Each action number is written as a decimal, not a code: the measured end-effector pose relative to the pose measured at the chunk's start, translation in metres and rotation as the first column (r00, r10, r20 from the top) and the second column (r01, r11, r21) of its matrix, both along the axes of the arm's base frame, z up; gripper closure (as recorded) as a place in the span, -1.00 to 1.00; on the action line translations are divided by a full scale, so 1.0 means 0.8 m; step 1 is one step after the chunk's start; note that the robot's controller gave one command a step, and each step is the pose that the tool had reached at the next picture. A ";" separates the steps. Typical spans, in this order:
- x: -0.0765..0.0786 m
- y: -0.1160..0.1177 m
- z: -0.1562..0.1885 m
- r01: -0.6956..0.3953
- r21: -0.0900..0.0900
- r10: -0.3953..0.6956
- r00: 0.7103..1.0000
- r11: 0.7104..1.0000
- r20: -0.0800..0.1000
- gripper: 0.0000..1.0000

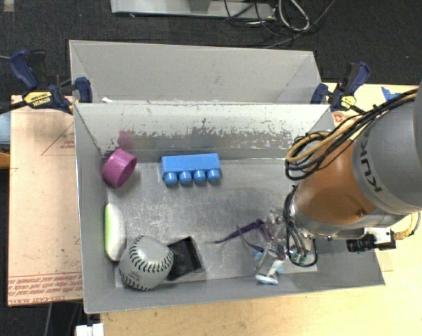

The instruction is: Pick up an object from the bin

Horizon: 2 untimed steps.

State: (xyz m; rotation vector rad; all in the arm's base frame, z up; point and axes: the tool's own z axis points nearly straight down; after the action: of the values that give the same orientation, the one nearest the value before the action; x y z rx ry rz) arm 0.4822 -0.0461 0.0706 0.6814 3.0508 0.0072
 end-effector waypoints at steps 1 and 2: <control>0.027 -0.098 0.000 0.299 0.003 -0.299 0.954 0.954 -0.011 1.00; 0.027 -0.097 0.000 0.298 0.003 -0.298 0.954 0.955 -0.012 1.00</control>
Offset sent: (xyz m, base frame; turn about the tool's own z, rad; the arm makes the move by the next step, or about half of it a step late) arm 0.0000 0.0000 0.0000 0.0000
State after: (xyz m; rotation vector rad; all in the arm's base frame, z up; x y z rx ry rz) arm 0.5038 -0.1236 0.0704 1.1378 2.9237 0.0074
